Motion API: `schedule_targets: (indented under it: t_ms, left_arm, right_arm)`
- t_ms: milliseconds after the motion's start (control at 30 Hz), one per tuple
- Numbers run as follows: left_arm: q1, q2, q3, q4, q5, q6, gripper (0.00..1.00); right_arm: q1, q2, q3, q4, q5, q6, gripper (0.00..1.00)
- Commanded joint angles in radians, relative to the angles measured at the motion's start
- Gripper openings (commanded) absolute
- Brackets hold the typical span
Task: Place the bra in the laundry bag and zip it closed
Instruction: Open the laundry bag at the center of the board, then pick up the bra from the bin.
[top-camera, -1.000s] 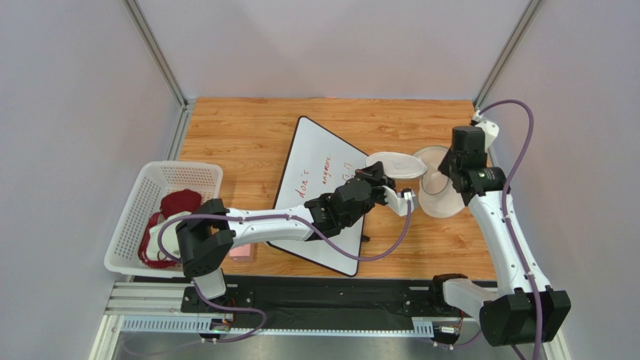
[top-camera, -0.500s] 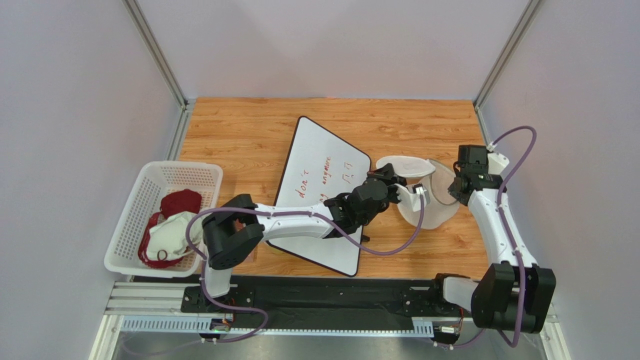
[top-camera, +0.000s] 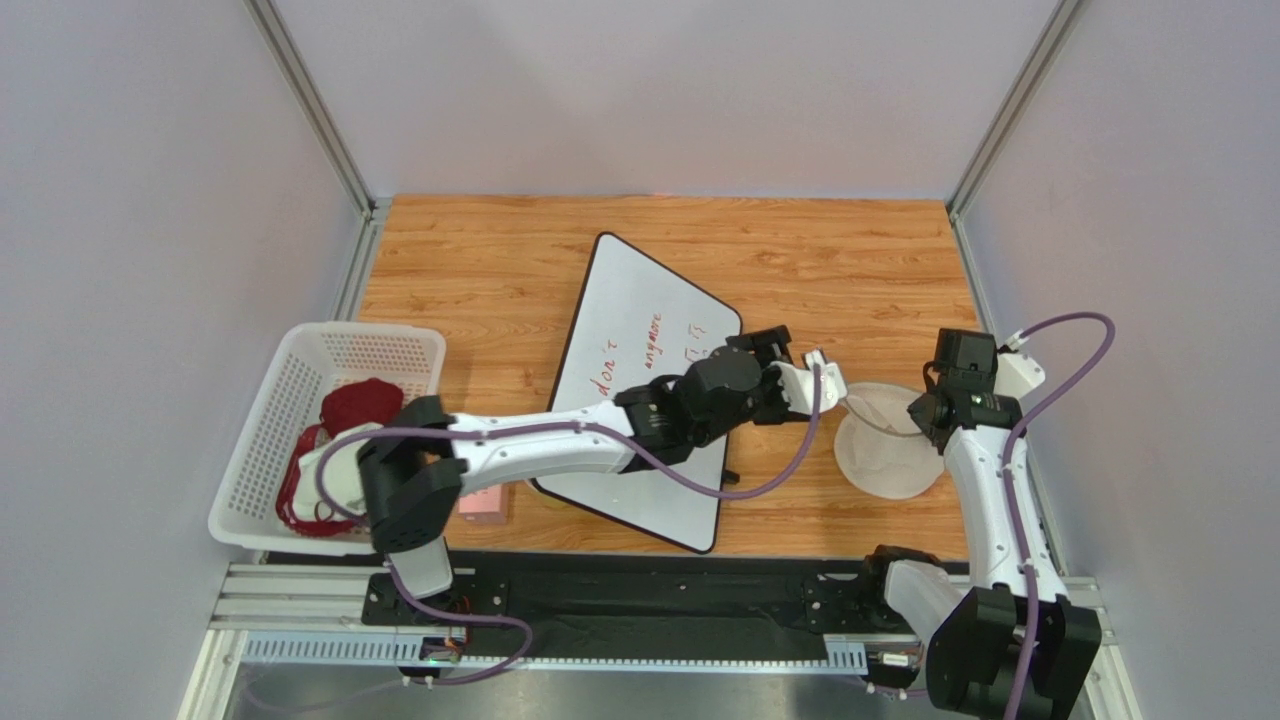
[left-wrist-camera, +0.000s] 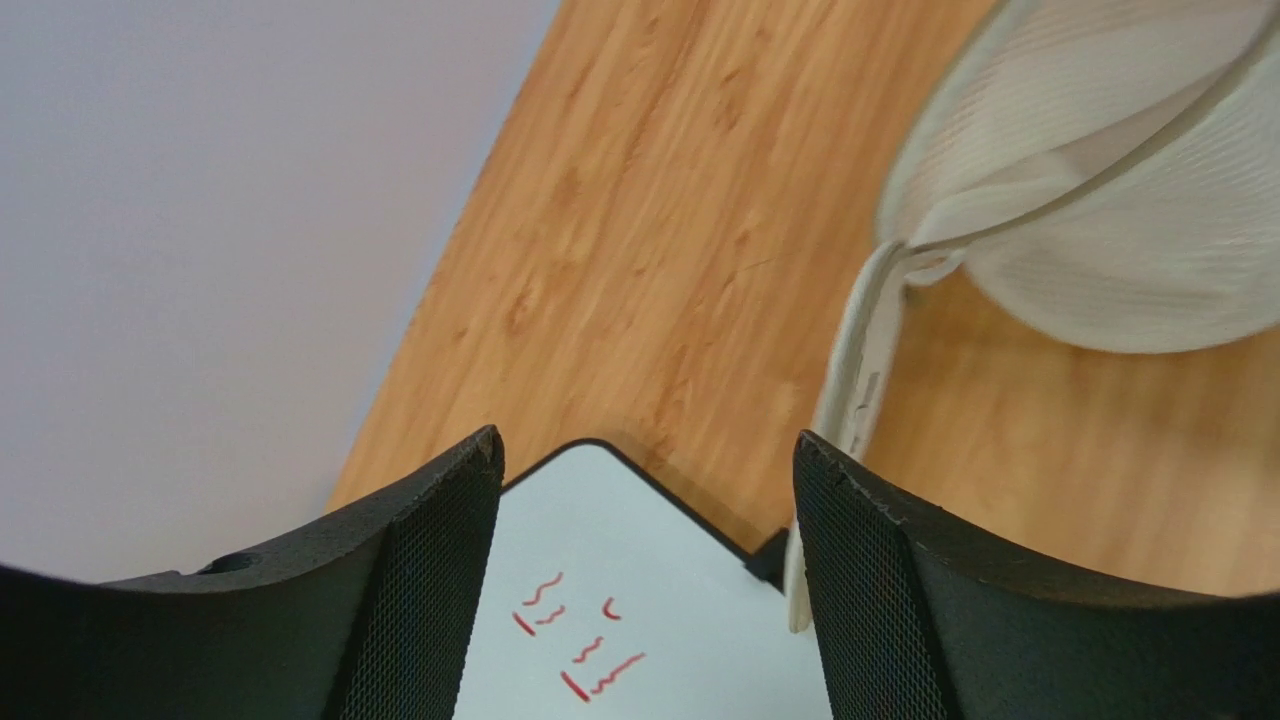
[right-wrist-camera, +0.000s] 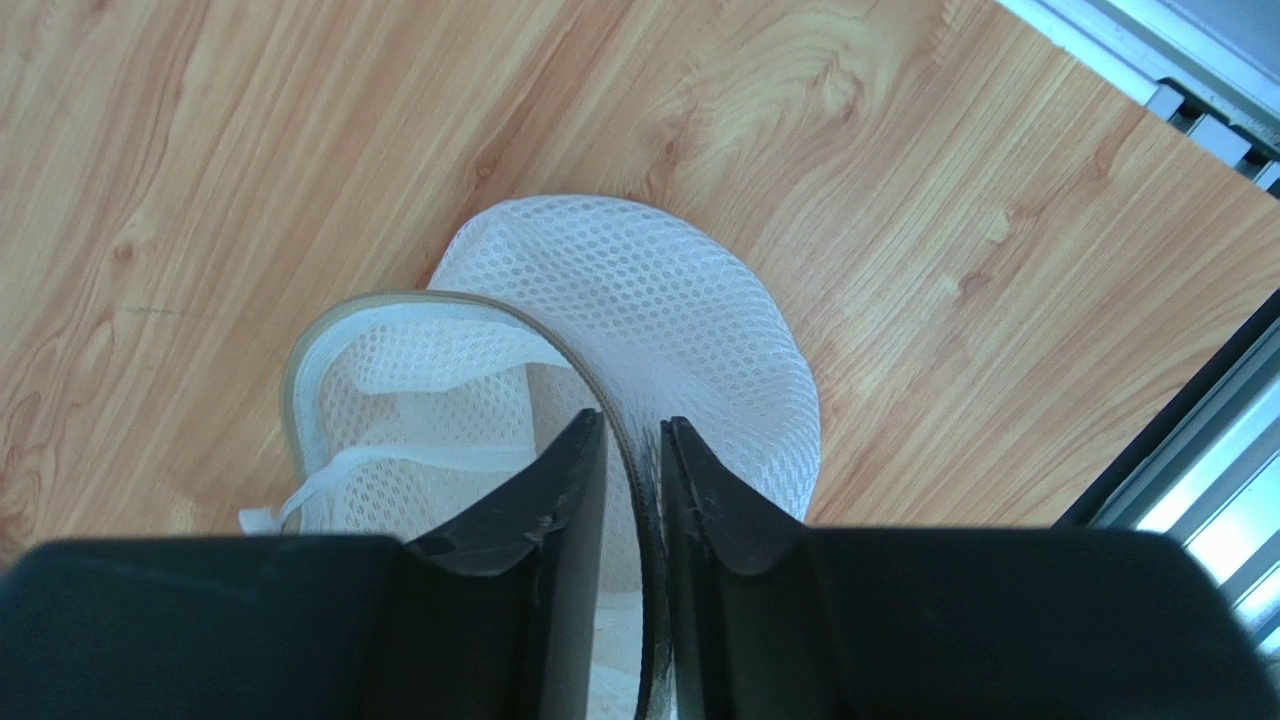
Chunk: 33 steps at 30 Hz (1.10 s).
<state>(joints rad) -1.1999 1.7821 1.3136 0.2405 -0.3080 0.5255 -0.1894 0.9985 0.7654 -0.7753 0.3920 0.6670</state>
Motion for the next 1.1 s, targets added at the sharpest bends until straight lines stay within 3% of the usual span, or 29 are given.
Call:
schedule_targets:
  t_ms: [0,100,133,167,233,300,400,600,700,733,833,867,933,967,1067]
  left_arm:
    - [-0.001,-0.277,0.010,-0.159,0.251,-0.238,0.77]
    - [0.002,-0.364,0.035,-0.306,0.392,-0.341,0.77]
    - [0.000,-0.383,0.044,-0.355,0.402,-0.370,0.77]
    - [0.000,-0.424,0.047,-0.375,0.391,-0.437,0.77]
    - [0.002,-0.470,0.041,-0.424,0.347,-0.505,0.77]
    - [0.032,-0.530,0.049,-0.473,0.262,-0.634,0.78]
    - [0.115,-0.595,0.079,-0.663,0.242,-0.836,0.76]
    - [0.448,-0.777,-0.011,-0.893,0.268,-1.057,0.74]
    - [0.659,-0.851,-0.056,-0.996,0.300,-1.116,0.75]
    - [0.786,-0.874,-0.062,-1.013,0.322,-1.121,0.75]
    - [0.977,-0.859,-0.066,-1.098,0.392,-1.109,0.75]
    - [1.093,-0.843,-0.063,-1.119,0.447,-1.102,0.74]
    - [1.196,-0.782,-0.056,-1.184,0.484,-1.095,0.74]
    - [1.308,-0.759,-0.062,-1.195,0.527,-1.095,0.73]
    - [1.399,-0.685,-0.091,-1.214,0.497,-1.134,0.68]
  right_arm:
    - [-0.001,-0.043,0.002,-0.021,-0.080,0.020,0.40]
    - [-0.001,-0.076,0.014,-0.051,-0.113,0.017,0.51]
    - [-0.001,-0.086,0.023,-0.064,-0.126,0.016,0.52]
    - [0.002,-0.104,0.035,-0.091,-0.131,0.017,0.62]
    - [0.004,-0.129,0.049,-0.117,-0.142,0.014,0.64]
    - [0.007,-0.167,0.072,-0.157,-0.130,0.016,1.00]
    - [0.015,-0.187,0.118,-0.186,-0.098,-0.010,1.00]
    - [0.054,-0.135,0.259,-0.217,-0.070,-0.113,1.00]
    - [0.145,-0.077,0.365,-0.246,-0.009,-0.156,1.00]
    - [0.221,-0.049,0.408,-0.245,-0.001,-0.170,1.00]
    - [0.362,-0.003,0.468,-0.254,0.013,-0.198,1.00]
    - [0.398,0.015,0.495,-0.251,0.008,-0.204,1.00]
    - [0.473,0.026,0.508,-0.208,-0.050,-0.224,1.00]
    - [0.490,0.032,0.509,-0.191,-0.077,-0.230,1.00]
    - [0.521,0.064,0.491,-0.136,-0.177,-0.239,1.00]
